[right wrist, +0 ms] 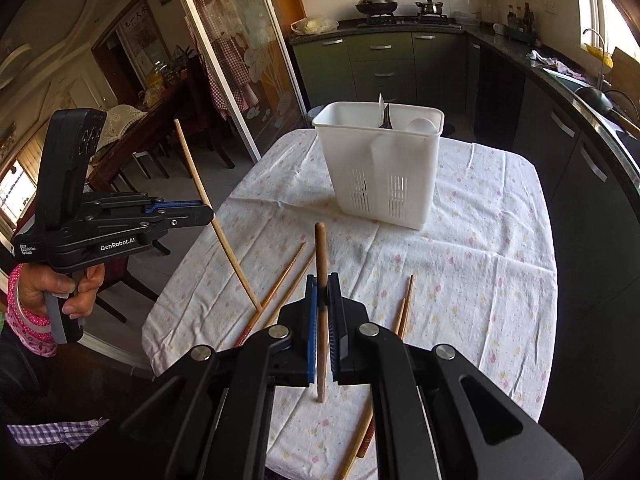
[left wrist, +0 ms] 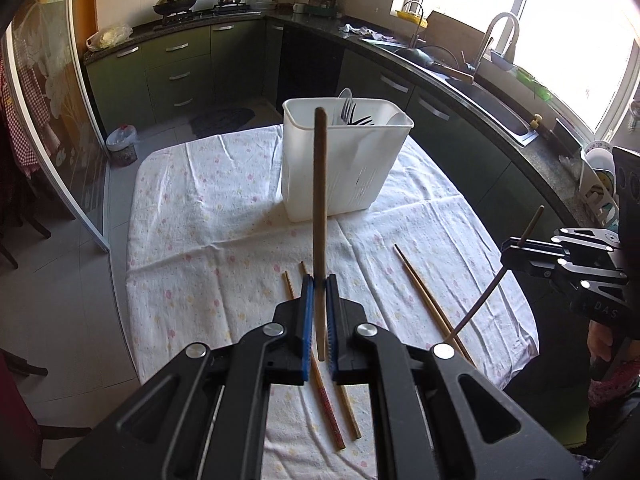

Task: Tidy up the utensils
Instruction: 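Carry both chopsticks over the holder and lower them in with both tools, then open both tools to release the chopsticks into the holder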

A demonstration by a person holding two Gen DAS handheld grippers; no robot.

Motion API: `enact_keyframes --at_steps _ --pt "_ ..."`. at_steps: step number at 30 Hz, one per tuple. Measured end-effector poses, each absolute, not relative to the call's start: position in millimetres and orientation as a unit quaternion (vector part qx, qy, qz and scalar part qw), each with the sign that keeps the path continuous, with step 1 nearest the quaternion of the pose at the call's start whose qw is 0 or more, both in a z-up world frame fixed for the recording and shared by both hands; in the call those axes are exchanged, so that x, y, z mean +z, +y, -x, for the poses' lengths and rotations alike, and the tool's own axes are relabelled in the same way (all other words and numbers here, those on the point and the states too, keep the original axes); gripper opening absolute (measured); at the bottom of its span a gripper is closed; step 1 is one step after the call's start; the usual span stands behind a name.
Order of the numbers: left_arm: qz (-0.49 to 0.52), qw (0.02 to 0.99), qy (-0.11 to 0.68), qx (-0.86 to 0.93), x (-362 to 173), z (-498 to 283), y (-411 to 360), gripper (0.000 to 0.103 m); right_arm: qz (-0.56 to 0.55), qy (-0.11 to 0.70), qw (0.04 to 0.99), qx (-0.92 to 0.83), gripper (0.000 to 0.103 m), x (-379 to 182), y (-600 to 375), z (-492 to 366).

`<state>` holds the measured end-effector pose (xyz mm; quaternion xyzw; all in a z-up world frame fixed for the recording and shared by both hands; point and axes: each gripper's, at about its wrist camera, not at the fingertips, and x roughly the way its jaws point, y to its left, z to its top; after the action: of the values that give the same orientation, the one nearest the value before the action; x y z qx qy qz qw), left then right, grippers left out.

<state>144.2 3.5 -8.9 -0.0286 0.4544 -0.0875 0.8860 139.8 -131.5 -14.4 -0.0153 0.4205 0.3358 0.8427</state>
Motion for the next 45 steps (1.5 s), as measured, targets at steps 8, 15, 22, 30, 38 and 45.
enact_keyframes --at_steps 8,15,22,30,38,45 --pt "0.031 0.909 0.405 -0.094 42.9 -159.1 0.7 0.006 0.002 0.381 0.861 0.336 0.006 21.4 -143.0 -142.5" --pt "0.024 0.936 0.341 -0.086 101.5 -186.0 -6.6 0.006 0.001 0.378 0.864 0.333 0.006 30.2 -151.1 -145.9" --pt "0.007 0.955 0.288 -0.065 132.8 -225.4 -19.8 0.006 -0.002 0.383 0.864 0.326 0.006 26.5 -163.9 -146.9" --pt "0.0 0.941 0.332 -0.057 88.2 -278.9 -29.1 0.006 -0.009 0.37 0.874 0.315 0.006 42.3 -176.0 -153.6" --pt "0.007 0.916 0.397 -0.059 39.7 -295.9 -22.9 0.013 -0.022 0.338 0.888 0.312 0.006 81.6 -174.8 -179.3" --pt "0.004 0.915 0.396 -0.072 41.5 -271.6 -17.6 0.026 -0.054 0.271 0.913 0.299 0.006 139.3 -173.8 -212.5"
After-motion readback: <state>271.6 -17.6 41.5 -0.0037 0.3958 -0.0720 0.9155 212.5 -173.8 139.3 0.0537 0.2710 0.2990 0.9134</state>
